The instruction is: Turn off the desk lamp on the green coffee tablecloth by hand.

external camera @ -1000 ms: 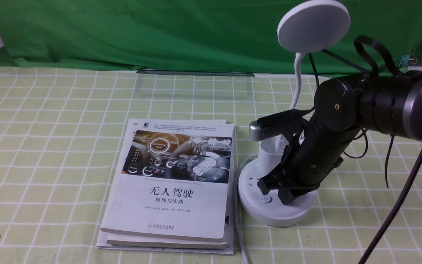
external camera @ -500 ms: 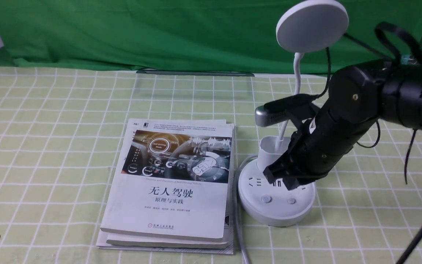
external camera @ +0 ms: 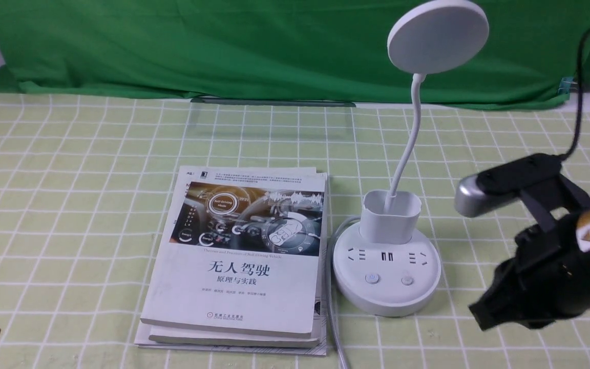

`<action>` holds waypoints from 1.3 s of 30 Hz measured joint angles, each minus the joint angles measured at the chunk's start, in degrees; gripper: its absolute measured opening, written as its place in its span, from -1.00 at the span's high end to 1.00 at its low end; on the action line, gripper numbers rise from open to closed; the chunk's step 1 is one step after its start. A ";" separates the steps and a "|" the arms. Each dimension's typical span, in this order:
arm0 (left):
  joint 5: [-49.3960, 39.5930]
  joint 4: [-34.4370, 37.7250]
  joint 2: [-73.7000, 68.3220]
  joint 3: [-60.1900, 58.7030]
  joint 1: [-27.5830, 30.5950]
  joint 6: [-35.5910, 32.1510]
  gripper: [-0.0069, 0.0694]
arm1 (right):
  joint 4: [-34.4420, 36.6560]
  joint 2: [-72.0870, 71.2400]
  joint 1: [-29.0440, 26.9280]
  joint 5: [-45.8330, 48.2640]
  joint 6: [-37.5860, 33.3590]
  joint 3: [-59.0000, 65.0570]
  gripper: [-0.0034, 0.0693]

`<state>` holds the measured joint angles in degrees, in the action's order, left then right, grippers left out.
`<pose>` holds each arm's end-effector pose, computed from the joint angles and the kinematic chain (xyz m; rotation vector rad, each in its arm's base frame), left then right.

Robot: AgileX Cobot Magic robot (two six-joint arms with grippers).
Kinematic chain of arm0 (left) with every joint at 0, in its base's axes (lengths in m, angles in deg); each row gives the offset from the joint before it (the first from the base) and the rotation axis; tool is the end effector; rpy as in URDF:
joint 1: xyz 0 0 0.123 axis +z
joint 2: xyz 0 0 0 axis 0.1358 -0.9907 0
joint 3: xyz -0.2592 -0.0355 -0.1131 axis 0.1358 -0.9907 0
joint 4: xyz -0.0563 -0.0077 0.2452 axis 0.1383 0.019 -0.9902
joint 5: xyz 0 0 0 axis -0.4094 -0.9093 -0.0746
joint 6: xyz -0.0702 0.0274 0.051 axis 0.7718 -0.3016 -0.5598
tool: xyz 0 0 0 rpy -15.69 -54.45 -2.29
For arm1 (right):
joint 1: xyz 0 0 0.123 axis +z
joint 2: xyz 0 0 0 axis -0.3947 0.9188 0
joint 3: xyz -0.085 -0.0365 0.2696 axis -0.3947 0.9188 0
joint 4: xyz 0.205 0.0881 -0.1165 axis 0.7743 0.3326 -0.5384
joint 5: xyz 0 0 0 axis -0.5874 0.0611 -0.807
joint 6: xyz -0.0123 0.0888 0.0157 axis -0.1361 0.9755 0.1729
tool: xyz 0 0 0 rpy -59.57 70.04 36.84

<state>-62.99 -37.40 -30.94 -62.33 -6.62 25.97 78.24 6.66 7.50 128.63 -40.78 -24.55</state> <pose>0.0553 0.0031 0.1887 -0.1077 1.7267 -0.0295 0.1967 0.1236 0.2801 -0.7160 2.5499 0.2665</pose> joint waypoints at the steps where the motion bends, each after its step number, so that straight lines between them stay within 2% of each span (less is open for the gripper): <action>1: 0.00 0.00 0.00 0.00 0.00 0.00 -0.26 | -0.06 -0.36 0.00 0.14 0.00 0.08 0.75; 10: 0.00 0.00 0.00 0.00 0.00 0.00 -0.26 | -0.27 -9.42 0.00 -4.11 0.59 0.52 0.71; 15: 0.00 0.00 0.00 0.00 0.00 0.00 -0.26 | -1.40 -12.70 -0.60 -7.15 0.20 2.53 0.79; 20: 0.00 0.00 0.00 0.00 0.00 0.00 -0.26 | -2.01 -22.99 -7.26 -16.76 -0.34 12.96 0.79; 22: 0.00 0.00 0.00 0.00 0.00 0.00 -0.26 | -2.15 -31.76 -13.28 -25.35 -2.00 22.58 0.79; 23: 0.00 0.00 0.00 0.00 0.00 0.00 -0.26 | -2.15 -32.43 -13.28 -25.96 -2.16 23.29 0.79; 24: 0.00 0.00 0.00 0.00 0.00 0.00 -0.26 | -2.17 -38.20 -16.49 -30.21 -3.12 28.25 0.79; 27: 0.00 0.00 0.00 0.00 0.00 0.00 -0.26 | -2.22 -48.81 -21.57 -34.55 -3.79 38.24 0.79; 32: 0.00 0.00 0.00 0.00 0.00 0.00 -0.26 | -2.22 -63.80 -26.62 -35.89 -3.97 49.48 0.79; 39: 0.01 0.00 0.00 0.00 0.00 0.00 -0.26 | -2.82 -69.79 -27.26 -32.26 -4.17 50.78 0.79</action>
<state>-62.98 -37.40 -30.94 -62.33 -6.62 25.97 75.42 -63.13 -19.76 96.36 -44.96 26.23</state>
